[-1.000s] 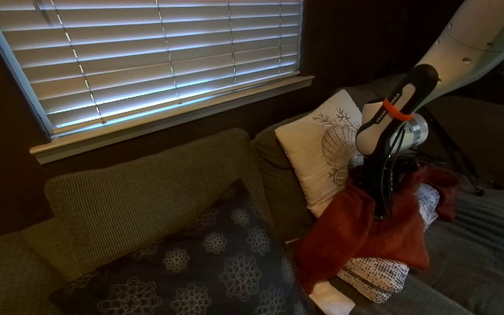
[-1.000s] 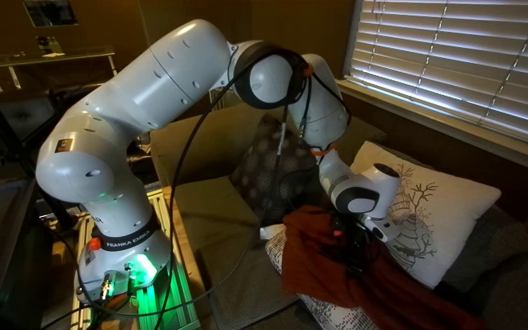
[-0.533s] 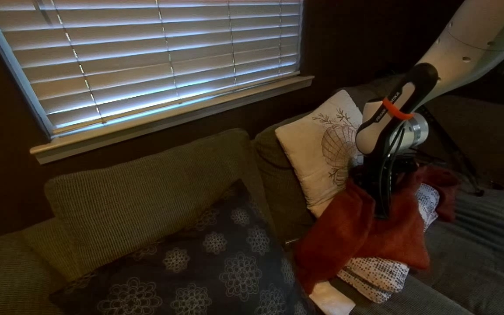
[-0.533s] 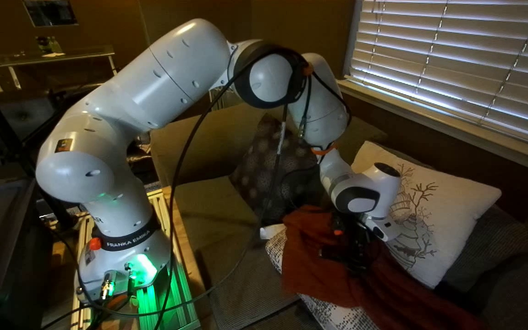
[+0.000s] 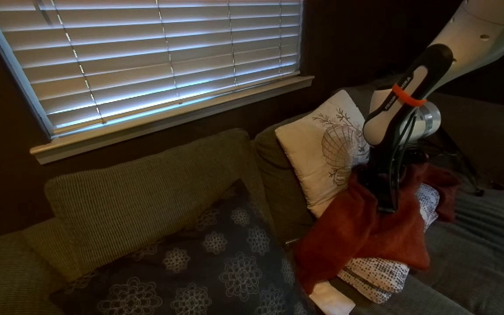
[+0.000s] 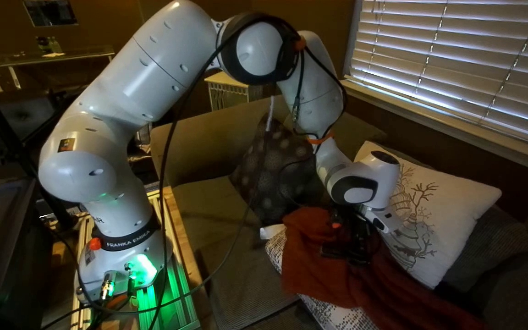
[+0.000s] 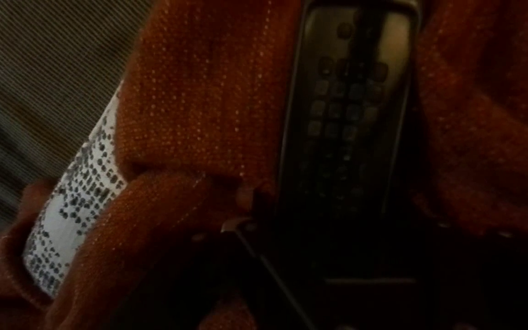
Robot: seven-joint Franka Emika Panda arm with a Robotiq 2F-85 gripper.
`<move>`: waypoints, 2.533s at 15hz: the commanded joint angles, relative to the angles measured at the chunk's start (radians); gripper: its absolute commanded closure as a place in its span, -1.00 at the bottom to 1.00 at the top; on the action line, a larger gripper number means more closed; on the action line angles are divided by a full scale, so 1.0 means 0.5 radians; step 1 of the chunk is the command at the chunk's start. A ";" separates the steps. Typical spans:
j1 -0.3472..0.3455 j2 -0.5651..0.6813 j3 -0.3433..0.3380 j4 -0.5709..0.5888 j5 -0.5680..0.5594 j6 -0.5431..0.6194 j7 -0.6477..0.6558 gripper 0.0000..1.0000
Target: Unfold the blanket and remove the remote from the blanket
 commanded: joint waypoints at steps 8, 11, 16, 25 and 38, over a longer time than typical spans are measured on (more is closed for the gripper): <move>0.261 -0.674 -0.337 -0.567 -0.278 -0.099 0.034 0.25; 0.248 -0.796 -0.368 -0.575 -0.407 -0.194 0.026 0.25; 0.217 -1.019 -0.349 -0.600 -0.544 -0.197 0.018 0.25; 0.189 -1.149 -0.282 -0.258 -0.994 -0.353 -0.123 0.25; 0.198 -1.100 -0.229 -0.127 -1.218 -0.320 -0.142 0.25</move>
